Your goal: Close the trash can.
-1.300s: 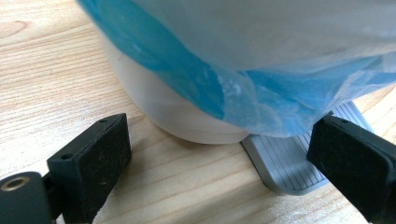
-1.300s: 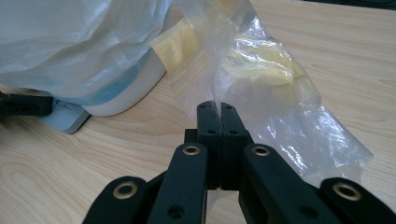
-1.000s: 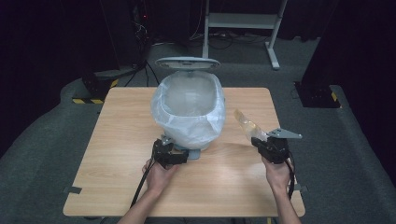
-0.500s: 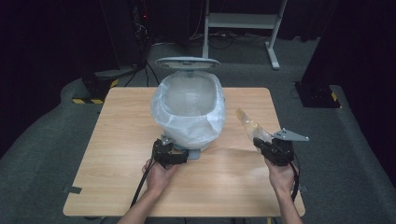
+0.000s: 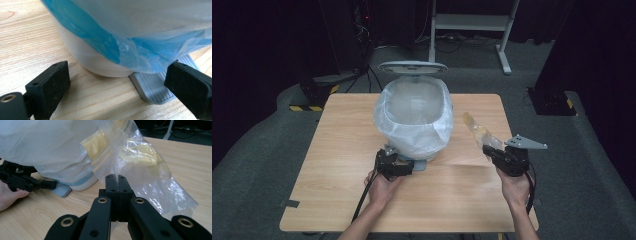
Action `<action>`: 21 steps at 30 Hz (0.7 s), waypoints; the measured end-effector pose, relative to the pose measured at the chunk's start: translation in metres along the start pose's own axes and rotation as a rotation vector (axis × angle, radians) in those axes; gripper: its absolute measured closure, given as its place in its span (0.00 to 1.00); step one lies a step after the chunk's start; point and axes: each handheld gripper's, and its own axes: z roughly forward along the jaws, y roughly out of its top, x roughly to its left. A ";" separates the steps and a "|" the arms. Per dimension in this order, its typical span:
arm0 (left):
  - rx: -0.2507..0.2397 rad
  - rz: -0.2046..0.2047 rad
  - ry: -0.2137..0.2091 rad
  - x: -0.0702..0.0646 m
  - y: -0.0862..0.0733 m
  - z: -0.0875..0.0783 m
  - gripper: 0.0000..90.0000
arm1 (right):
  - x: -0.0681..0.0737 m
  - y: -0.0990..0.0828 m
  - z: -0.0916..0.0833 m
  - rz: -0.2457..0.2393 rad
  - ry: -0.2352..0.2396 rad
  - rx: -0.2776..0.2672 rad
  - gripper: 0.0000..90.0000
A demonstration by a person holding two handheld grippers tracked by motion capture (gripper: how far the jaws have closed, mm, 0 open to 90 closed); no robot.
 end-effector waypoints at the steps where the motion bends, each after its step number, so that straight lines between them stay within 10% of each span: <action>1: -0.001 -0.002 0.000 0.000 0.000 0.000 0.07 | 0.001 0.002 -0.001 -0.003 0.003 -0.003 1.00; 21: -0.002 -0.002 0.000 0.000 0.000 0.000 0.07 | 0.018 0.031 -0.011 -0.068 0.035 -0.033 1.00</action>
